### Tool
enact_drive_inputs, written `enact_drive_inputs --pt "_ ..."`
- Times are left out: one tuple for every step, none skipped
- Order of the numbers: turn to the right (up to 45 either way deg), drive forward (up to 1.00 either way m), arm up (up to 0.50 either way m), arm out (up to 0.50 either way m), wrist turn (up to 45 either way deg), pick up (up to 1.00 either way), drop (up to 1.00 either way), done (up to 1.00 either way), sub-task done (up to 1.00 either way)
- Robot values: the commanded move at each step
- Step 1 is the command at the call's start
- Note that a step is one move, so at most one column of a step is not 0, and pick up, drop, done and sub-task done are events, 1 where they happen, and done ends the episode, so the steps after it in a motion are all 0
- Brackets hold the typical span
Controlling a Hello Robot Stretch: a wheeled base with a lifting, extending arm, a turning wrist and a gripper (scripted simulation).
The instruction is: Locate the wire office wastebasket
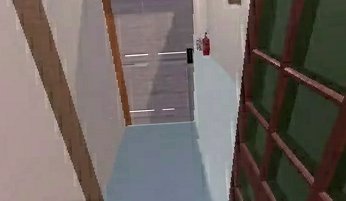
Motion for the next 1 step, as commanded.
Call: enact_drive_inputs --pt "0.0 1.0 0.0 0.0 0.0 0.0 0.0 0.0 0.0"
